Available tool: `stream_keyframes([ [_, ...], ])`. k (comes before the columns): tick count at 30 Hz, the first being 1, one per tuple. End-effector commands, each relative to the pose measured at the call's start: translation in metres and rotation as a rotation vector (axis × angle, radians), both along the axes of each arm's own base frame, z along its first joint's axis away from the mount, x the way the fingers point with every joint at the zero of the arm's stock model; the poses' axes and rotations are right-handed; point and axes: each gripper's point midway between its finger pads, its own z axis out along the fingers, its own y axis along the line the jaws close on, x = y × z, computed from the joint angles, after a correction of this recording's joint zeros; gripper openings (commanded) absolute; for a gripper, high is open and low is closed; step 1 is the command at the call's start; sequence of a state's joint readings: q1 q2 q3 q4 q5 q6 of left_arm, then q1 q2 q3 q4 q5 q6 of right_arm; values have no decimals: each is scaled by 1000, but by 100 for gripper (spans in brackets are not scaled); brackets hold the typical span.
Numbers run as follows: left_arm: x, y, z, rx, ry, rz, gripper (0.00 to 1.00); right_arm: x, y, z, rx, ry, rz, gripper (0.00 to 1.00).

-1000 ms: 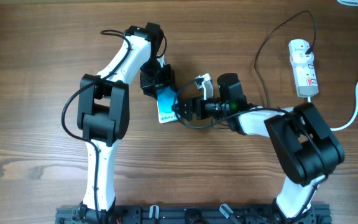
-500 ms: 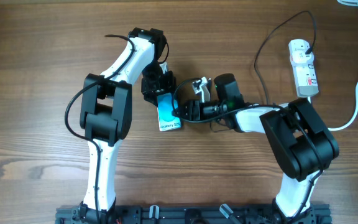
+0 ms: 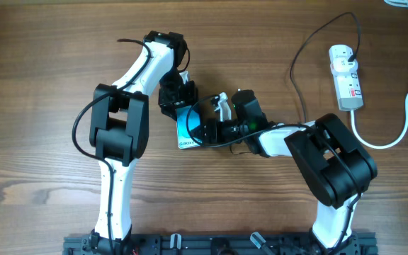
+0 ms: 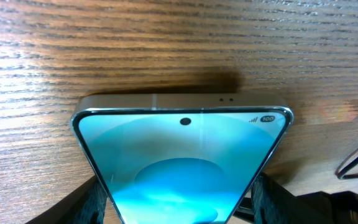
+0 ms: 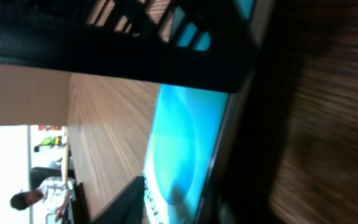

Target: Plug charger to phone and switch on socket

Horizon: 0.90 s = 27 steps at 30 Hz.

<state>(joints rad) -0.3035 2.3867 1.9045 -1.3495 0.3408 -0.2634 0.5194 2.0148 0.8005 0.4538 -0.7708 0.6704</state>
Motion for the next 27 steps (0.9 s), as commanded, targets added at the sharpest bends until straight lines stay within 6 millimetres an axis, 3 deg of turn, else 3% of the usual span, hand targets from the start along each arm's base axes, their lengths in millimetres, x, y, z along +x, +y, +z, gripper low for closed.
stream_keyframes([
  [1,-11,-12,-15,-28,50,-3,45,-6,7,-9,-13,-7,20,19],
  [5,-10,-13,-15,-28,48,-4,49,-6,7,-8,-11,5,11,10],
  [6,-10,-13,-15,-28,47,-4,56,-6,8,-8,-9,4,10,8],
  [8,-9,-13,-16,-30,42,-4,84,-5,8,-7,-6,5,8,4],
  [10,-8,-14,-16,-33,40,-3,100,-8,10,-4,14,15,26,4],
  [13,-8,-22,-5,-122,45,-12,100,-7,11,16,115,25,61,4],
  [15,2,-27,24,-239,-1,-16,100,-2,7,40,225,56,85,4],
  [17,18,-16,60,-268,-100,8,100,-4,0,70,352,64,163,4],
  [19,30,-1,104,-292,-221,33,100,4,-9,78,382,79,147,4],
  [22,27,1,121,-298,-248,34,100,5,-11,79,385,88,143,4],
  [24,28,4,133,-342,-287,2,100,9,-18,94,433,100,152,4],
  [27,27,20,191,-403,-454,-31,100,17,-31,152,565,25,169,4],
])
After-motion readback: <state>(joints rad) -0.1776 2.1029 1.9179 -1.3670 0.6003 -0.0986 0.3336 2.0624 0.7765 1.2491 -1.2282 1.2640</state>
